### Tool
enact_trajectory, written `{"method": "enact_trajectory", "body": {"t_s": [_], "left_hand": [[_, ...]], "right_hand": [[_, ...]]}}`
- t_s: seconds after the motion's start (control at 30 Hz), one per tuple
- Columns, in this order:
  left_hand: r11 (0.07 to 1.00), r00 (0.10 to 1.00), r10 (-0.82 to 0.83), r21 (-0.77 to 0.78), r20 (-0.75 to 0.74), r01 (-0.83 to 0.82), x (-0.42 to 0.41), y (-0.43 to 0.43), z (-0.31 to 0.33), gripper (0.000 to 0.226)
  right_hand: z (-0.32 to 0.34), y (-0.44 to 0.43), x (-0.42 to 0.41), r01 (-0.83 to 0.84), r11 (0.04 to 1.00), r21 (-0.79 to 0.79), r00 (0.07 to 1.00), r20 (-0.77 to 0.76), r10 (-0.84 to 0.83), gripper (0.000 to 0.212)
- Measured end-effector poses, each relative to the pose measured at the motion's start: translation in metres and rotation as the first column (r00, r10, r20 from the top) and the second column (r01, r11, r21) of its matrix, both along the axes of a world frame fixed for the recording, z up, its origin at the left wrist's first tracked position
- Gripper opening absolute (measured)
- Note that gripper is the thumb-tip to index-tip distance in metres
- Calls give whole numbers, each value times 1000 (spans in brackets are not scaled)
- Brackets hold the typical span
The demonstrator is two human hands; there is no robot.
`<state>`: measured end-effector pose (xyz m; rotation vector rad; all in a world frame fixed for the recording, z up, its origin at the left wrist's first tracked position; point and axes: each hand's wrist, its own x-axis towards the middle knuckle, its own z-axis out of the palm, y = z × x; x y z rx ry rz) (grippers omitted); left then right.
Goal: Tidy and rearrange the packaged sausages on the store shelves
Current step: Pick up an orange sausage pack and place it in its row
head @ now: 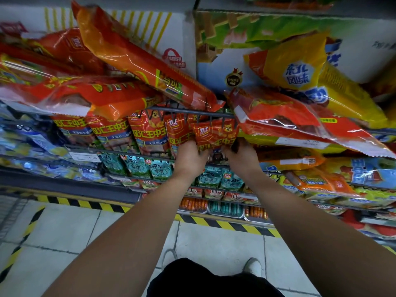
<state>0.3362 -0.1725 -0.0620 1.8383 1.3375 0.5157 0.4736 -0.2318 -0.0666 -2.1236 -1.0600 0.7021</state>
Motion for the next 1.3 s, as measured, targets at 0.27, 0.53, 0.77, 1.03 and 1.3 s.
{"method": "enact_trajectory", "body": {"t_s": [0.27,0.53,0.77,1.03,1.3], "left_hand": [[999,981,41,22,-192,-38,14,4,6,24],[994,985,103,48,-139,-97,6,-6,-5,32],[980,984,101,186,-144,-74,-18,-17,-13,36],[995,980,-6,95,-199,26,-11,-50,-15,33],[994,990,-89,60,-114,96,1,-74,-17,33]], "right_hand": [[8,3,-1,30,982,-188,951,308,30,36],[31,-32,2,-135,988,-70,920,361,151,17],[48,-68,7,-220,960,-172,811,515,277,38],[62,-82,35,-114,924,-365,642,683,349,49],[57,-77,55,54,770,-635,645,611,459,49]]}}
